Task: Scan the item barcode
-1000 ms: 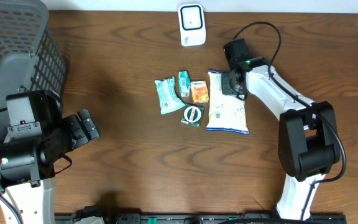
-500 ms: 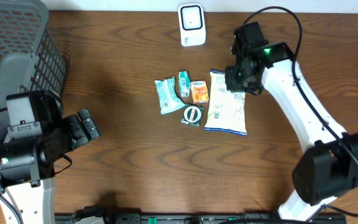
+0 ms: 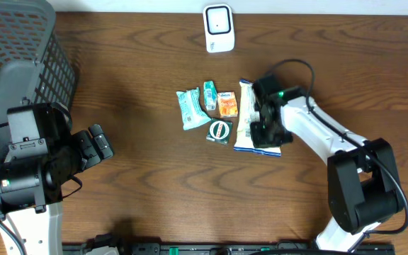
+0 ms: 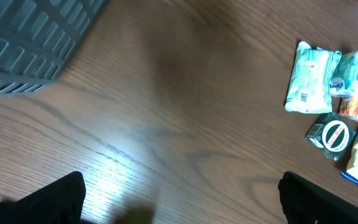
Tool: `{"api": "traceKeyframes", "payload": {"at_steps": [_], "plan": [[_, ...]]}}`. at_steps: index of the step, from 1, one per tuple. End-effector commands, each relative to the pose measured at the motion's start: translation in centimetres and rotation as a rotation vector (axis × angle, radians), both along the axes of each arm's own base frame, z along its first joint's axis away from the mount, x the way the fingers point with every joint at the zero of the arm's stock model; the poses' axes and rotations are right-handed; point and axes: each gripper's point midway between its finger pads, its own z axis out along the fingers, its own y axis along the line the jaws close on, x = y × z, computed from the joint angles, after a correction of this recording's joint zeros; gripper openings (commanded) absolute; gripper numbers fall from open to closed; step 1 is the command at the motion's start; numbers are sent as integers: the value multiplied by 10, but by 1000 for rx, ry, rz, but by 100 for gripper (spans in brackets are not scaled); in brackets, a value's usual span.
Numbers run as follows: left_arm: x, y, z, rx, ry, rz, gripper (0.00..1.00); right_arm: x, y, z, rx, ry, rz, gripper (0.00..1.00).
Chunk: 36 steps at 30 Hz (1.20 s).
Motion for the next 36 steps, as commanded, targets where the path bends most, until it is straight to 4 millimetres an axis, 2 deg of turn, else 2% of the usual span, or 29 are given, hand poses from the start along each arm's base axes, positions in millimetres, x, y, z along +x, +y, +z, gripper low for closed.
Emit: {"api": "traceKeyframes", "payload": {"at_steps": [1,5,8,11,13,16,19,24,30,33,36], "plan": [[-1,4,-1,9,5,21,98,9,-26,6,-112,-34,-79,1],[-1,4,-1,9,5,21,98,26,-45,41,-183,-64,-107,3],[-1,4,-1,9,5,21,98,49,-46,72,-169,-123,-117,9],[-1,4,-1,9,5,21,97,71,-38,93,-124,-203,-128,32],[-1,4,-1,9,5,21,98,86,-28,98,-79,-259,-128,36],[-1,4,-1,9,5,21,98,100,-15,94,-21,-312,-124,36],[-1,4,-1,9,5,21,98,105,-4,84,24,-336,-115,34],[-1,4,-1,9,5,21,97,105,8,49,61,-371,-94,34],[-1,4,-1,9,5,21,98,105,5,13,68,-439,-98,36],[-1,4,-1,9,5,21,98,109,2,17,48,-456,-74,39],[-1,4,-1,9,5,21,98,115,4,37,43,-462,-41,42]]}}
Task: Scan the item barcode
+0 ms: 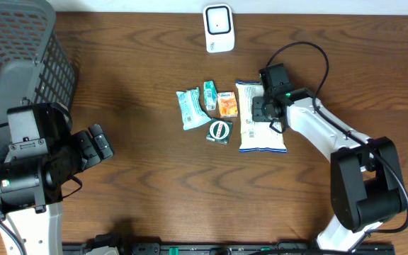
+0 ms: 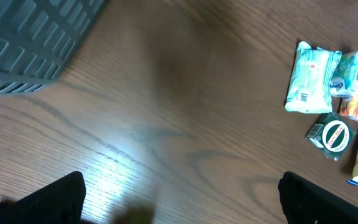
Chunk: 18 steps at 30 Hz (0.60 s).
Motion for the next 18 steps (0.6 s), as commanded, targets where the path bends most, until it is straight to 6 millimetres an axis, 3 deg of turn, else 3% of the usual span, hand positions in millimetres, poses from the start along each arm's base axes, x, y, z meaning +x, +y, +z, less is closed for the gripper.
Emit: {"api": "traceKeyframes", "payload": {"at_steps": [1,4,8,14,15,17,18], "plan": [[-1,4,-1,9,5,21,98,15,2,32,-21,-47,27,43],[-1,4,-1,9,5,21,97,11,8,56,2,-1,43,43],[-1,4,-1,9,5,21,98,-18,23,67,57,133,90,48],[-1,4,-1,9,5,21,97,-64,20,37,5,293,117,52],[-1,4,-1,10,6,22,98,-69,20,29,0,305,120,55],[-1,4,-1,9,5,21,97,-78,19,11,-5,319,126,73],[-1,4,-1,9,5,21,98,-82,17,2,-7,324,126,75]]}}
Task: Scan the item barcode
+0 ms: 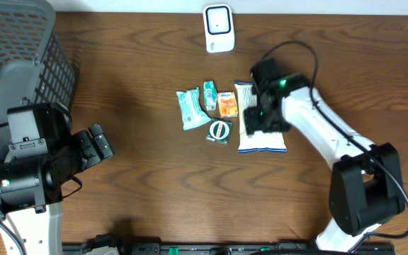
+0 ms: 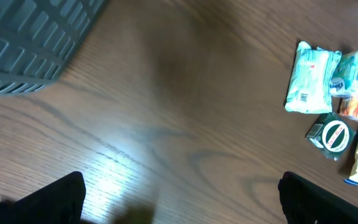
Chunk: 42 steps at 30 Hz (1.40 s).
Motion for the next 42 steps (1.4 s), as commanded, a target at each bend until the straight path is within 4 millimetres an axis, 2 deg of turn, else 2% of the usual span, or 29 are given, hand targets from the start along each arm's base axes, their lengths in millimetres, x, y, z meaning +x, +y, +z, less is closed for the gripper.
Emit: {"api": "traceKeyframes", "payload": {"at_steps": [1,4,6,9,12,14,18,23,26,29,34,42], "plan": [[-1,4,-1,9,6,21,97,-21,-4,-27,-6,47,9,76],[-1,4,-1,9,6,21,98,-31,-8,-43,-9,61,-15,88],[-1,4,-1,9,6,21,98,-35,-10,-44,-13,75,-40,99],[-1,4,-1,9,6,21,98,-34,-11,-35,-19,92,-71,99],[-1,4,-1,9,6,21,98,-28,-11,-15,-26,97,-71,99],[-1,4,-1,9,6,21,98,-19,-15,2,-44,82,-81,99],[-1,4,-1,9,6,21,98,13,-30,35,-105,-23,-116,99],[-1,4,-1,9,6,21,97,55,-38,62,-42,-156,-182,99],[-1,4,-1,9,6,21,98,75,-53,65,-21,-216,-233,99],[-1,4,-1,9,6,21,97,84,-68,64,20,-228,-258,99],[-1,4,-1,9,6,21,98,83,-89,61,29,-206,-293,99],[-1,4,-1,9,6,21,98,85,-95,52,9,-215,-258,99]]}}
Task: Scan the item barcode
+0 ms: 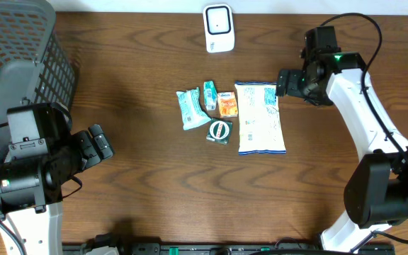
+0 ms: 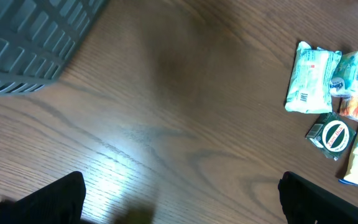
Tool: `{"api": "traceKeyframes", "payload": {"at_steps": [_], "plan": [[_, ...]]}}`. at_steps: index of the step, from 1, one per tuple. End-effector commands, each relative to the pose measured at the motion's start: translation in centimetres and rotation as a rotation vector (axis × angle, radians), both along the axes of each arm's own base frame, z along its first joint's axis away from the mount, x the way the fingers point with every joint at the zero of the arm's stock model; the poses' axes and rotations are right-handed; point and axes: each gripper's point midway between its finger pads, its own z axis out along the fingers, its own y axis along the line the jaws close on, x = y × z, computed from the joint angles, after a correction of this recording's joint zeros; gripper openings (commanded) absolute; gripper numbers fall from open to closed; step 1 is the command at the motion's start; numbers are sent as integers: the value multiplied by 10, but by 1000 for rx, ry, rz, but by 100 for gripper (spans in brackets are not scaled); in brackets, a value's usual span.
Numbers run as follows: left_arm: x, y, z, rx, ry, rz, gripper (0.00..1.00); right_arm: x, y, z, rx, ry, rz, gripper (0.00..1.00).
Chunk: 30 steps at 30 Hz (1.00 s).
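Note:
A large white snack bag (image 1: pixel 261 119) lies flat at mid-table, printed side up; its edge shows in the left wrist view. The white scanner (image 1: pixel 218 28) stands at the far edge. My right gripper (image 1: pixel 282 82) hovers just right of the bag's top right corner, apart from it, open and empty. Over bare wood at the left, my left gripper (image 2: pixel 179 205) is wide open with nothing between its fingers (image 2: pixel 55 199).
Left of the bag lie a teal packet (image 1: pixel 188 108), a small blue packet (image 1: pixel 210 94), an orange packet (image 1: pixel 227 105) and a dark packet with a round logo (image 1: pixel 219 131). A grey mesh basket (image 1: pixel 20 42) fills the far left corner.
My right gripper was over the bag's upper left part; now it is off to the right of the bag's top corner. The bag lies uncovered. The left arm has not moved.
At first the bag looked narrow, standing partly on edge with my right gripper on it. Then it lay flat and wide, the gripper at its top right. The gripper was then over the bag, and now it is clear of it.

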Motion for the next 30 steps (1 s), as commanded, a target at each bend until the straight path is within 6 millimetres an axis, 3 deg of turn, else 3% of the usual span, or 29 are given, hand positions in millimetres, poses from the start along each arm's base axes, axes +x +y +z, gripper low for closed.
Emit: {"api": "traceKeyframes", "payload": {"at_steps": [1,4,10,23,30], "plan": [[-1,4,-1,9,6,21,97,-3,-1,-11,-15,12,48,99],[-1,4,-1,9,6,21,97,-5,3,-22,5,32,89,99],[-1,4,-1,9,6,21,97,-9,40,-31,182,47,284,99],[-1,4,-1,9,6,21,97,-11,13,-58,313,126,190,99],[-1,4,-1,9,6,21,98,-16,21,-51,540,106,275,99]]}}
